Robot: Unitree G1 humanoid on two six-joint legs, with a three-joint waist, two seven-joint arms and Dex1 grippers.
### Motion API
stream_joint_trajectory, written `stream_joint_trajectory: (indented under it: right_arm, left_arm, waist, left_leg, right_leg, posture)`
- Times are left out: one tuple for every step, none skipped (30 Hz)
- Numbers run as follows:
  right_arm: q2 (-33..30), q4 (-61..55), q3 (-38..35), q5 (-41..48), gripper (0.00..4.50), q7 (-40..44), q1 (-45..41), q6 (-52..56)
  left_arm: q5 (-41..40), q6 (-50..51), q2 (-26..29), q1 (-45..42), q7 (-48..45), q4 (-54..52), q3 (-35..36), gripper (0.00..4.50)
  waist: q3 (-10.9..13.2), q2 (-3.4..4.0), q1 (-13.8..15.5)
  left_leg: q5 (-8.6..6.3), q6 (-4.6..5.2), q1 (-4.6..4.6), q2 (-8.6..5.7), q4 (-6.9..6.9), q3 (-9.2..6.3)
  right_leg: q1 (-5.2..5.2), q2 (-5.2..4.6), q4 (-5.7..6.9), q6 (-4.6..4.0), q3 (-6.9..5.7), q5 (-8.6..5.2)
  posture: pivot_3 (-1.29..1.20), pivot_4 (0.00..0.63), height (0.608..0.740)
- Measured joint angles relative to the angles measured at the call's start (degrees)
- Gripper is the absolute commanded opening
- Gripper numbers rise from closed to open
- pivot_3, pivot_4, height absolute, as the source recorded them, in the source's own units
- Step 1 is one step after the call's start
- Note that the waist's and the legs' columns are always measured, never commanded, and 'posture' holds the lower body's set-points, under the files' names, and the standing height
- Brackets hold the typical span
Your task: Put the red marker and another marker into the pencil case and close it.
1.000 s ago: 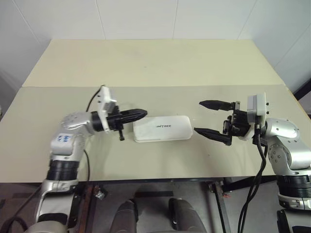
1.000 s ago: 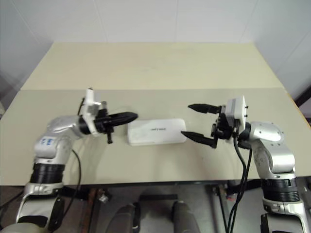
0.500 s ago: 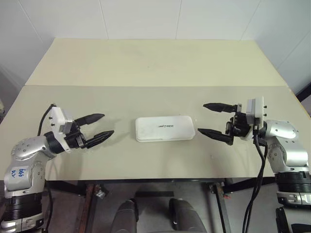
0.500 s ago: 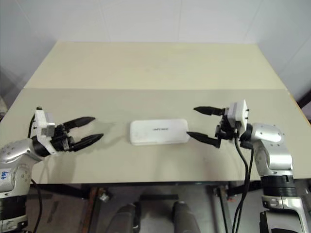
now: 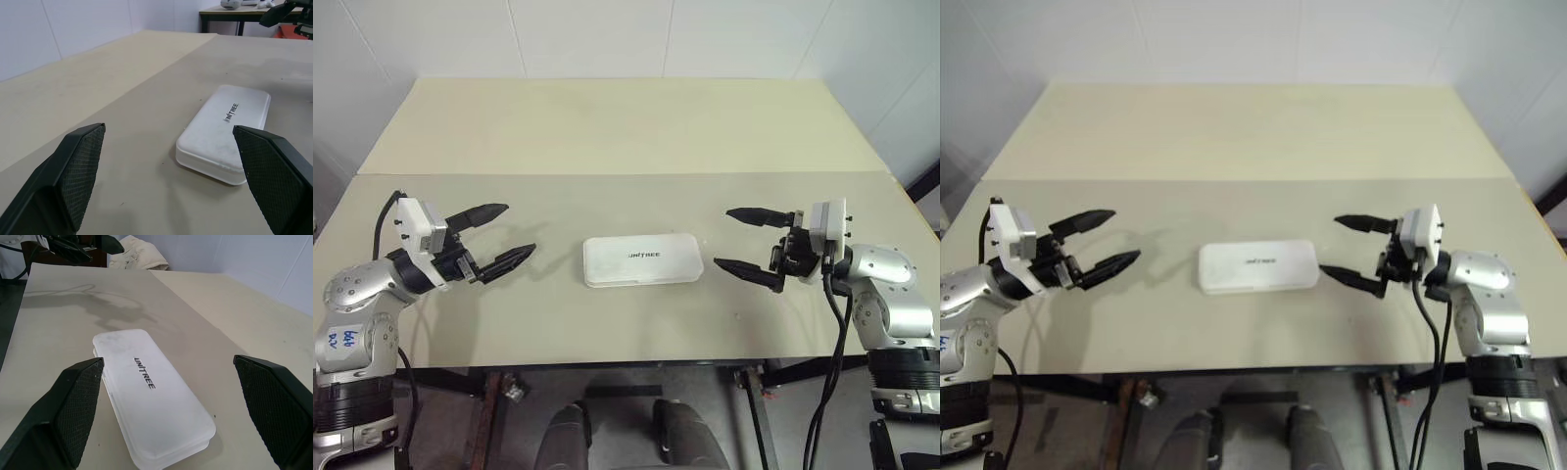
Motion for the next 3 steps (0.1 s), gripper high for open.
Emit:
stream_joint_trajectory:
  right_arm:
    - [0.0, 0.0, 0.0, -0.1, 4.50, -0.3, 0.0, 0.0]
    - [0.0, 0.0, 0.0, -0.3, 4.50, -0.5, 0.0, -0.1]
    - [0.0, 0.0, 0.0, -0.4, 4.50, -0.6, 0.0, -0.3]
  left_arm:
    - [-0.1, 0.1, 0.0, 0.2, -0.1, -0.1, -0.3, 4.49]
    - [-0.1, 0.0, 0.0, 0.2, -0.3, 0.2, -0.6, 4.49]
    - [-0.1, 0.0, 0.0, 0.2, -0.5, 0.7, -0.8, 4.49]
  waist:
    - [0.0, 0.00, 0.0]
    - [0.0, 0.00, 0.0]
    - [0.0, 0.00, 0.0]
  left_leg:
    - [0.00, 0.00, 0.00, 0.00, 0.00, 0.00]
    - [0.00, 0.00, 0.01, 0.01, 0.01, 0.00]
    - [0.00, 0.00, 0.02, 0.00, 0.01, 0.00]
  right_leg:
    - [0.00, 0.00, 0.01, 0.00, 0.00, 0.00]
    - [0.00, 0.02, 0.01, 0.00, 0.00, 0.00]
    - [0.00, 0.02, 0.02, 0.00, 0.00, 0.00]
  posture:
    - [0.00, 0.150, 0.740]
    - [0.00, 0.150, 0.740]
    - [0.00, 0.150, 0.740]
